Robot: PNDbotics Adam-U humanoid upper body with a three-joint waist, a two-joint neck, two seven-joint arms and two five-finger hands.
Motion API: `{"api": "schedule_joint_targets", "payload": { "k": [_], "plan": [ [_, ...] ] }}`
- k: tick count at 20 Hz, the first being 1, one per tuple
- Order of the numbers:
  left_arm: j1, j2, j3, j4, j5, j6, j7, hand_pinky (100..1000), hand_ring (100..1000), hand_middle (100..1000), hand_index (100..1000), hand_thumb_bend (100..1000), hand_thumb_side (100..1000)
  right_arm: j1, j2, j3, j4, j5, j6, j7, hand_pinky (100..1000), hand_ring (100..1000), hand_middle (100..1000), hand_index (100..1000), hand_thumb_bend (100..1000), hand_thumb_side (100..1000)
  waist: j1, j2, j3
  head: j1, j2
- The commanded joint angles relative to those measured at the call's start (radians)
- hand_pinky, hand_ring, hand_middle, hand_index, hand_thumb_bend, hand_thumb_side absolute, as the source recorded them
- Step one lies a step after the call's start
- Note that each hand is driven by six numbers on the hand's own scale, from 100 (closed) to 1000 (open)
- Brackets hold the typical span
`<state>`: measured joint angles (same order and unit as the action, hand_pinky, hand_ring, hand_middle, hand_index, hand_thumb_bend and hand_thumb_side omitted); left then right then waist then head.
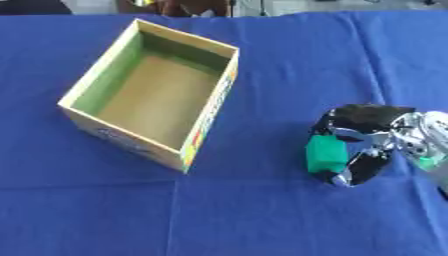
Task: Pick up objects on the table and place them in the box.
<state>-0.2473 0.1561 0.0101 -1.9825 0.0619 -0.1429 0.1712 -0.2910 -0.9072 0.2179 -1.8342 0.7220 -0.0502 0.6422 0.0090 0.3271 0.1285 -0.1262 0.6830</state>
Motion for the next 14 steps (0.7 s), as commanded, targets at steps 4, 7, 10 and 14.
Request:
{"api": "schedule_joint_targets", "payload": {
  "k": [4, 7, 10, 14],
  "plan": [
    [-0.008, 0.003, -0.007, -0.017, 0.000, 0.002, -0.005, 676, 690, 707, 845, 100, 1000, -0.020, -0.018, -0.028, -0.014, -0.019, 0.064, -0.178, 696, 558, 379, 462, 200, 419, -0.003, -0.016, -0.003, -0.001, -0.013],
    [-0.007, 0.003, -0.006, -0.017, -0.001, 0.003, -0.006, 677, 691, 708, 845, 100, 1000, -0.019, -0.025, -0.038, -0.031, -0.023, 0.076, -0.220, 684, 540, 366, 450, 100, 471, -0.004, -0.018, -0.004, 0.000, -0.013],
    [-0.006, 0.003, -0.005, -0.017, -0.001, 0.004, -0.006, 677, 690, 708, 846, 100, 1000, -0.021, -0.035, -0.051, -0.061, -0.037, 0.080, -0.225, 668, 523, 350, 434, 100, 488, -0.005, -0.020, -0.004, 0.001, -0.012],
    [-0.005, 0.004, -0.006, -0.017, -0.001, 0.005, -0.006, 677, 691, 709, 846, 100, 1000, -0.055, -0.049, -0.071, -0.124, -0.071, 0.083, -0.210, 666, 518, 337, 420, 100, 520, -0.005, -0.025, -0.005, 0.003, -0.010]
  ]
}}
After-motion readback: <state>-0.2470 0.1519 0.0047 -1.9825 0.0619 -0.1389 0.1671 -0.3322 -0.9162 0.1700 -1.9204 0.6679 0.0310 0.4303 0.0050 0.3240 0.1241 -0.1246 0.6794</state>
